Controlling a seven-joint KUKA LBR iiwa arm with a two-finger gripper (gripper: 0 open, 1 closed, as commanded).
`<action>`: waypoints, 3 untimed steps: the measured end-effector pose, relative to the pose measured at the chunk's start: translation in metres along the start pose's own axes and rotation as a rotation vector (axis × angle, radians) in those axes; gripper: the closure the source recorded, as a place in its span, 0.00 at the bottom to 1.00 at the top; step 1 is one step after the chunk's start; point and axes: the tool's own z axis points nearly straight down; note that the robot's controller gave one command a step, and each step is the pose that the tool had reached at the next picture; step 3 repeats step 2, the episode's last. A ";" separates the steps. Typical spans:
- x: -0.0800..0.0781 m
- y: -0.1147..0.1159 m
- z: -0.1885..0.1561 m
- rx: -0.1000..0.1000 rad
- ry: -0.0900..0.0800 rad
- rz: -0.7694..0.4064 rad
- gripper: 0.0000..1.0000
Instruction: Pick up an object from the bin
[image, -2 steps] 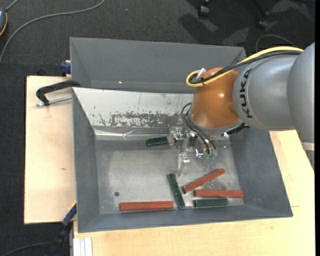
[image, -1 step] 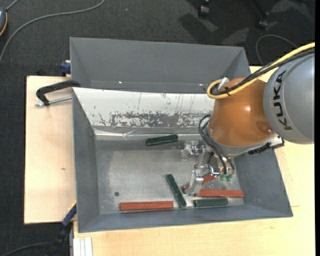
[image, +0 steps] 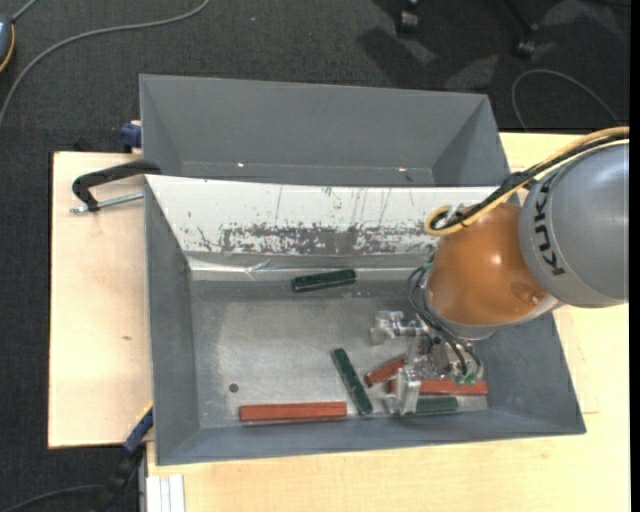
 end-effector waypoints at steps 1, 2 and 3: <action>-0.002 0.002 -0.004 -0.001 -0.006 -0.002 1.00; -0.029 -0.030 -0.153 0.003 -0.021 -0.026 1.00; -0.029 -0.030 -0.153 0.003 -0.021 -0.026 1.00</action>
Offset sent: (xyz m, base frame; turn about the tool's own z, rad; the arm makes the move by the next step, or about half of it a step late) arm 0.0000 0.0000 0.0000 0.0000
